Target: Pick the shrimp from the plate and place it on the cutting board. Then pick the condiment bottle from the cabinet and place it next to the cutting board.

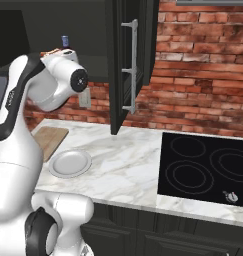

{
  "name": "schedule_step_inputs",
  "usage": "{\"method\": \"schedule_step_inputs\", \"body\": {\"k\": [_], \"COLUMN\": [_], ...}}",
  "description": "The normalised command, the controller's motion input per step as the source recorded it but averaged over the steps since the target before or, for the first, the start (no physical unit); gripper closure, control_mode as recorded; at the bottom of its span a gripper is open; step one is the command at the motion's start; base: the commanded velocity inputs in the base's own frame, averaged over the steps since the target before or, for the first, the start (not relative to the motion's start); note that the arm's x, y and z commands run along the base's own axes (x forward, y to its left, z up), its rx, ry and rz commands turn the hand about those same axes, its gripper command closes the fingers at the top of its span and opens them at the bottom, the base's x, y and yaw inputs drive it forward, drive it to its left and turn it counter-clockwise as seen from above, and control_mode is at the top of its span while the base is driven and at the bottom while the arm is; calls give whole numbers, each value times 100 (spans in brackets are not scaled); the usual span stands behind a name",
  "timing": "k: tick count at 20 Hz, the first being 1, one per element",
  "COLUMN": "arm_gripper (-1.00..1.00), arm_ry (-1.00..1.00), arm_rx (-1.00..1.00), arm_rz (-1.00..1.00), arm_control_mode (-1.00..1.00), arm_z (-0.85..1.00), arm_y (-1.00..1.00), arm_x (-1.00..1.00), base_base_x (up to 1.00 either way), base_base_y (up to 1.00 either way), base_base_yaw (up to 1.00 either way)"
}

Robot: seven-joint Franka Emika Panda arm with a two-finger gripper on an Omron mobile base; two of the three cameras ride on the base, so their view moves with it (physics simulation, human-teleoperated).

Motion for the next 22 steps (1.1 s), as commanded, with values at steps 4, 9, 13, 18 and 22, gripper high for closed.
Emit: {"method": "schedule_step_inputs", "body": {"k": [4, 9, 13, 18, 22], "arm_gripper": [-100, -100, -100, -100, -100], "arm_ry": [3, 4, 4, 3, 1], "arm_rx": [3, 2, 1, 1, 1], "arm_rz": [-3, -2, -3, -2, -2], "arm_control_mode": [-100, -100, -100, -100, -100], "arm_z": [4, 15, 14, 9, 4], "arm_y": [-3, -2, -2, -2, -1], "arm_x": [33, 23, 17, 14, 13], "base_base_x": [0, 0, 0, 0, 0], "base_base_y": [0, 0, 0, 0, 0], "base_base_yaw": [0, 0, 0, 0, 0]}}
